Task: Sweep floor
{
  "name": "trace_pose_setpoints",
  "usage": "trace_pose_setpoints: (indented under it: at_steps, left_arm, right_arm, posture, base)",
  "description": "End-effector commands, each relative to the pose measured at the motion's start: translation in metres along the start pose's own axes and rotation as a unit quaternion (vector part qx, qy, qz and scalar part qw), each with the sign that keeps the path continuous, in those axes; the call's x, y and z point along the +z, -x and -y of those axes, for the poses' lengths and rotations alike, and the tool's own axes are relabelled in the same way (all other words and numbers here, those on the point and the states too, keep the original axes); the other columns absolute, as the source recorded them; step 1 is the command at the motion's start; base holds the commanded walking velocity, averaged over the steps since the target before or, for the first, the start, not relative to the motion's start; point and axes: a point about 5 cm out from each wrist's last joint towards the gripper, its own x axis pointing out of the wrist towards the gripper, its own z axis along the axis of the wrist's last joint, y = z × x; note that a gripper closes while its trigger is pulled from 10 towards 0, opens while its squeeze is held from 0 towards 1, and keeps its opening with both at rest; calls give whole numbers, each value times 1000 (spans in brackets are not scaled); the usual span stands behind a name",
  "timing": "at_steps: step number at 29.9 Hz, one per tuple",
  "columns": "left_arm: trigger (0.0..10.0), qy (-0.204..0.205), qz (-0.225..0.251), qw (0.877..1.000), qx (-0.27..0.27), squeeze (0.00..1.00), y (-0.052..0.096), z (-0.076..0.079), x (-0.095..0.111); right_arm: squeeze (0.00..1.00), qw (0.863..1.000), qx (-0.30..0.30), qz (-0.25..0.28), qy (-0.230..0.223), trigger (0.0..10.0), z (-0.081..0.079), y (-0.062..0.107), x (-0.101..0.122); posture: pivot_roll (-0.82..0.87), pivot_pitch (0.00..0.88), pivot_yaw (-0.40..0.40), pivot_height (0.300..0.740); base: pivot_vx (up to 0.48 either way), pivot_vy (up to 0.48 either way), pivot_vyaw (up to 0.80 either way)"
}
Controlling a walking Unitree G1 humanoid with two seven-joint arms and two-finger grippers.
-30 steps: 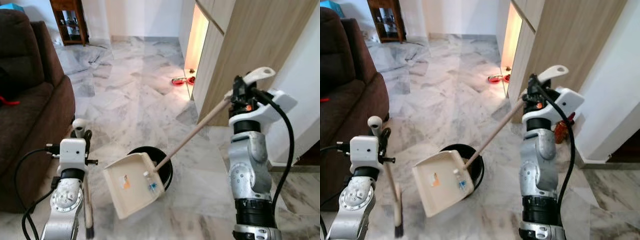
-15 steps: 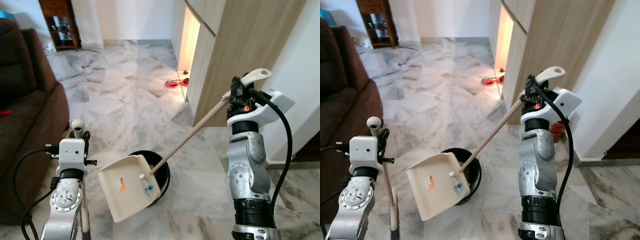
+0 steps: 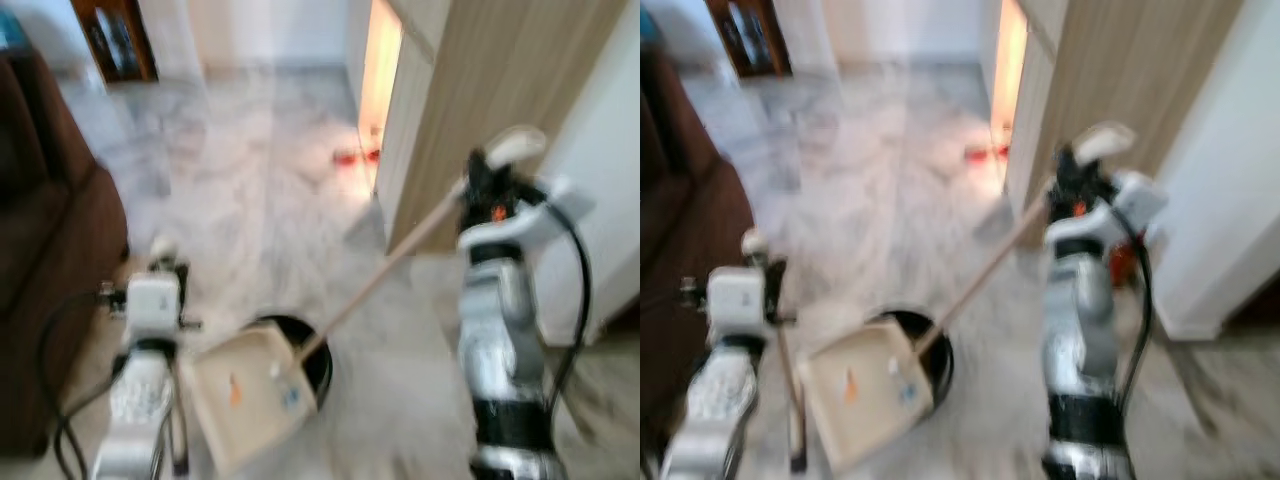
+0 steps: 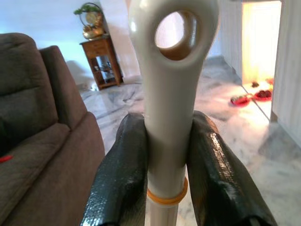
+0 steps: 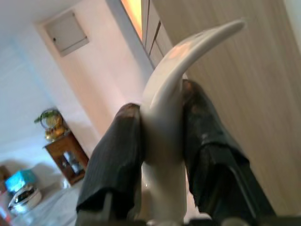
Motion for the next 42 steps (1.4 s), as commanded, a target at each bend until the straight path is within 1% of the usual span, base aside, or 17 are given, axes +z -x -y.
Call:
trace_pose_setpoints:
  at_steps: [1, 10, 13, 18, 19, 20, 25, 27, 28, 31, 35, 36, 39, 41, 42]
  left_arm:
    - [10000, -15, 33, 999, 9, 0, -3, -6, 13]
    - [10000, -15, 34, 999, 8, 0, -3, -6, 13]
    - [10000, -14, 35, 999, 7, 0, -3, -6, 13]
    - [10000, -8, 40, 999, 4, 0, -2, -6, 14]
    - [10000, -8, 39, 999, 5, 0, -3, -5, 14]
    - [10000, -8, 39, 999, 5, 0, -3, -5, 14]
    - [10000, -8, 37, 999, 4, 0, -3, -3, 13]
    - [10000, -8, 38, 999, 4, 0, -3, -3, 13]
    - [10000, -8, 38, 999, 4, 0, -2, -4, 13]
    - [10000, -10, 36, 999, 3, 0, -2, -3, 12]
    - [10000, -12, 36, 999, 1, 0, -1, -3, 11]
    - [10000, -12, 36, 999, 1, 0, -1, -3, 11]
    - [10000, -12, 37, 999, 1, 0, -2, -2, 12]
    - [10000, -12, 37, 999, 0, 0, -1, -2, 11]
    - [10000, -12, 37, 999, -1, 0, -1, -1, 11]
  right_arm:
    - [0, 999, 27, 28, -19, 10000, -17, -5, 10]
    - [0, 998, 36, 36, -23, 10000, -21, -7, 14]
    - [0, 997, 49, 47, -29, 10000, -30, -9, 20]
    - [0, 996, 58, 60, -37, 10000, -37, -11, 27]
    - [0, 995, 63, 66, -41, 10000, -41, -13, 31]
    - [0, 995, 63, 66, -41, 10000, -41, -13, 31]
    - [0, 992, 83, 71, -55, 10000, -55, -13, 36]
    - [0, 992, 86, 73, -52, 10000, -57, -13, 36]
    - [0, 992, 98, 76, -36, 10000, -62, -11, 36]
    - [0, 990, 115, 74, -25, 10000, -68, -8, 35]
    - [0, 986, 150, 73, -2, 10000, -81, -2, 32]
    - [0, 986, 150, 73, -2, 10000, -81, -2, 32]
    - [0, 984, 159, 76, -15, 10000, -90, 2, 33]
    - [0, 983, 166, 78, -9, 10000, -94, 4, 32]
    - [0, 981, 176, 82, 1, 10000, -98, 7, 32]
  posture:
    - [31, 0, 3, 740]
    - [29, 0, 4, 740]
    - [33, 0, 3, 740]
    - [35, 0, 2, 740]
    - [33, 0, 2, 740]
    - [33, 0, 2, 740]
    - [32, 0, 1, 740]
    - [32, 0, 1, 740]
    - [33, 0, 0, 740]
    - [32, 0, 1, 740]
    - [32, 0, -1, 740]
    - [32, 0, -1, 740]
    - [33, 0, -2, 740]
    - [33, 0, -2, 740]
    - [33, 0, -2, 740]
  base:
    - [330, 0, 0]
    - [332, 0, 0]
    - [329, 0, 0]
    - [0, 0, 0]
    - [0, 0, 0]
    - [0, 0, 0]
    - [0, 0, 0]
    - [0, 0, 0]
    - [0, 0, 0]
    - [0, 0, 0]
    - [0, 0, 0]
    - [0, 0, 0]
    - [0, 0, 0]
    - [0, 0, 0]
    - [0, 0, 0]
